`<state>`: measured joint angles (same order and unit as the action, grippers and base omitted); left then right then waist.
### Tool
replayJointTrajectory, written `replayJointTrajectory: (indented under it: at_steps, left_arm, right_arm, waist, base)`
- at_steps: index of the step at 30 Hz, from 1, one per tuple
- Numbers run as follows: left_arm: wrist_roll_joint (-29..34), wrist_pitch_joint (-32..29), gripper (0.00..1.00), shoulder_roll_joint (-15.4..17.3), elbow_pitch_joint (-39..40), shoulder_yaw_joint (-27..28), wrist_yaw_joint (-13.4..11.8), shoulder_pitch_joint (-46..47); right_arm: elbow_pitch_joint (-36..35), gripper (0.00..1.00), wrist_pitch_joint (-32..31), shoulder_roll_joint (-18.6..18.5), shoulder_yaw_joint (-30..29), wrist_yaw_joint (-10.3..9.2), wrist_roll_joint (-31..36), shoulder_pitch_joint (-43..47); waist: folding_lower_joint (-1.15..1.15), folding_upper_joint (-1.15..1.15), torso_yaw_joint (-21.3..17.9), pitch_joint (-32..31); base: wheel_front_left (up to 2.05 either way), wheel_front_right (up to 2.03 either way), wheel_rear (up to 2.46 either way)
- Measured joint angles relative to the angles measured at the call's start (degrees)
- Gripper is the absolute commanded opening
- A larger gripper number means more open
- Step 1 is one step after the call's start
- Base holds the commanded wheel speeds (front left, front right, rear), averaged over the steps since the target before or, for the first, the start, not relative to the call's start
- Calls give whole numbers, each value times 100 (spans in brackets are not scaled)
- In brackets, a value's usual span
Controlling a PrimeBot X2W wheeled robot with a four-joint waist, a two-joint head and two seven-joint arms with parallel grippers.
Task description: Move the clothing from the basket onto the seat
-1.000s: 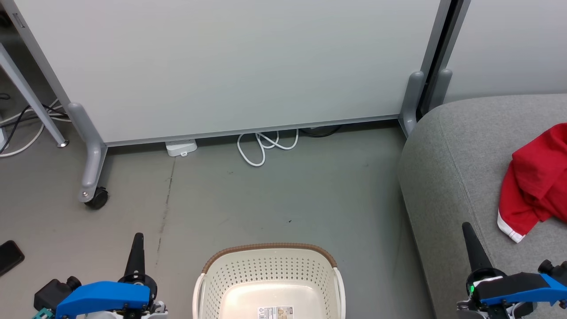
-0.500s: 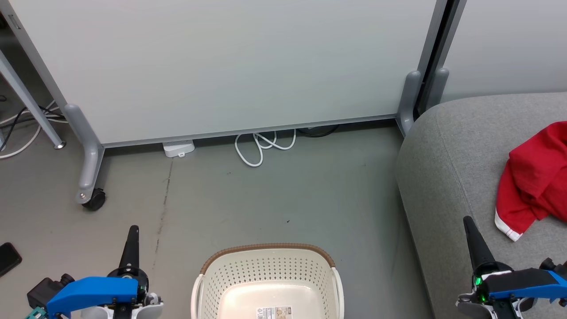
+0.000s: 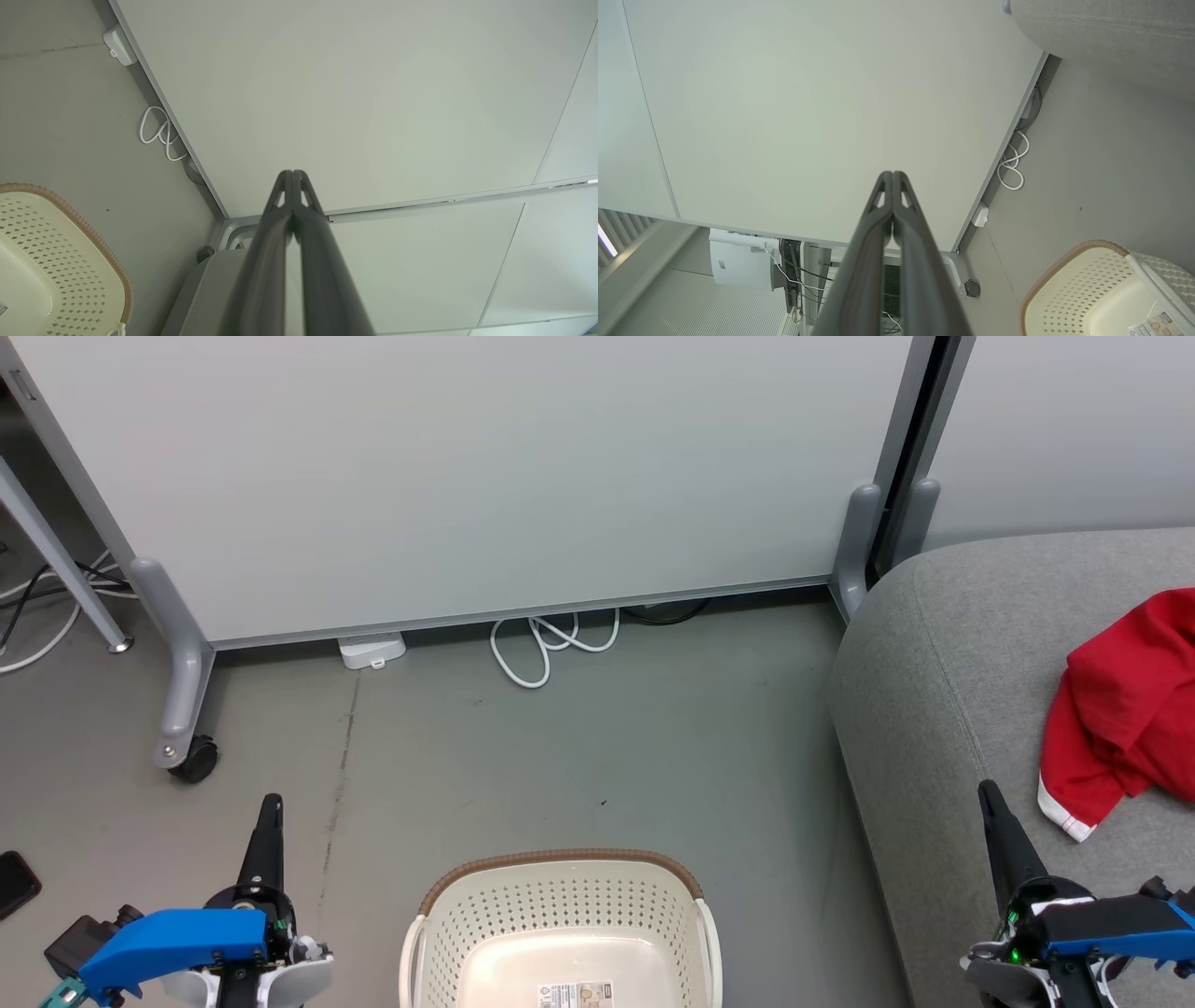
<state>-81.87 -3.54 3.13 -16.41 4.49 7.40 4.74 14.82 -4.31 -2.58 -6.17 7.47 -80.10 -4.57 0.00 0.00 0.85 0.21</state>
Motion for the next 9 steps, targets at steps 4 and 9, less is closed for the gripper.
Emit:
replayJointTrajectory:
  at_steps: [4,9]
  left_arm:
    - [-159,-48,0,-4,43,29,0,15]
    - [-352,-101,0,-9,82,62,0,35]
  right_arm:
    - [-12,0,-34,-2,-4,0,-181,-34]
    - [-24,0,-67,-3,-11,0,-413,-52]
  waist:
    - [0,0,-12,-1]
    - [0,0,-27,-1]
  base:
    - [0,0,0]
    - [0,0,0]
